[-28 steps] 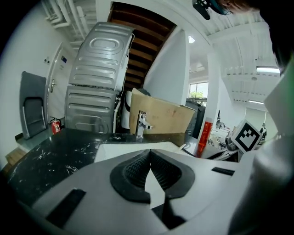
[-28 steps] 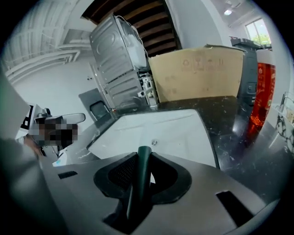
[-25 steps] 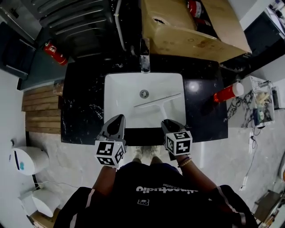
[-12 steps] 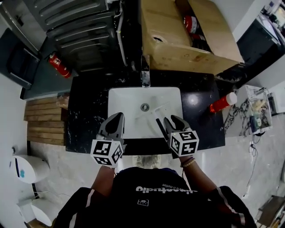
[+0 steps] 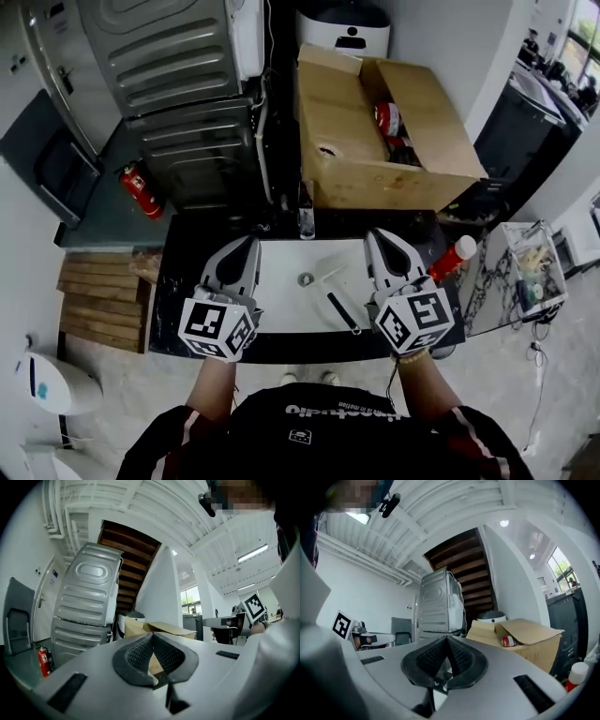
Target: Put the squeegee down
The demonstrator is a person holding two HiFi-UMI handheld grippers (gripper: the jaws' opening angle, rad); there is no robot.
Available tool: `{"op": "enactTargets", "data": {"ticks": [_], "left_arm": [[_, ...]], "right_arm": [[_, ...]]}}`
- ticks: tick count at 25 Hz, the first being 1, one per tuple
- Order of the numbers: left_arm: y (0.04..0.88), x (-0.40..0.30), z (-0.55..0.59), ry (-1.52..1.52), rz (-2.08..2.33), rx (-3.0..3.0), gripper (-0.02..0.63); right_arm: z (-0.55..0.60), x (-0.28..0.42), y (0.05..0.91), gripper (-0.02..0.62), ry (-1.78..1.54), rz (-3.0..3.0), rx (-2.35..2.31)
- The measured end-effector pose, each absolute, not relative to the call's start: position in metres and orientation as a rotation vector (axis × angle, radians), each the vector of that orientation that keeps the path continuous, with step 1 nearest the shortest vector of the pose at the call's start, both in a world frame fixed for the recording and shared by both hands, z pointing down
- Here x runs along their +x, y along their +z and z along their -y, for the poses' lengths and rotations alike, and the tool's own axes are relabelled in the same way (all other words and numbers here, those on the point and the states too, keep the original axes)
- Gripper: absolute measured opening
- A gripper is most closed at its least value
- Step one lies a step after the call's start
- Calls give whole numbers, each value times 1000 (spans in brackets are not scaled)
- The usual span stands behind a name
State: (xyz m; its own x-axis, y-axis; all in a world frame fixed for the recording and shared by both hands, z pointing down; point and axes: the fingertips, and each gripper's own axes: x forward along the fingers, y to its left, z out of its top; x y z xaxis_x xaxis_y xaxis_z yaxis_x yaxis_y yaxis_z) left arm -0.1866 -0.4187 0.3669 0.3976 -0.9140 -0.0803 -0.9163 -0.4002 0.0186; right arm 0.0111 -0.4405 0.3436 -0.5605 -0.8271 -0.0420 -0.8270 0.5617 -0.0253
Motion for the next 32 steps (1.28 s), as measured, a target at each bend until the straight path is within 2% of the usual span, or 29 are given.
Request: {"op": "enactTargets", "data": {"ticks": [7,32], "left_arm": [[342,-183,419,124,-1666,-2594,14],[350,-183,419,118,-1647,-2626,14]], "right_arm": [[432,11,330,38,5,-2715,-1454],[437,17,350,37,-53,-2713,-1552]]}}
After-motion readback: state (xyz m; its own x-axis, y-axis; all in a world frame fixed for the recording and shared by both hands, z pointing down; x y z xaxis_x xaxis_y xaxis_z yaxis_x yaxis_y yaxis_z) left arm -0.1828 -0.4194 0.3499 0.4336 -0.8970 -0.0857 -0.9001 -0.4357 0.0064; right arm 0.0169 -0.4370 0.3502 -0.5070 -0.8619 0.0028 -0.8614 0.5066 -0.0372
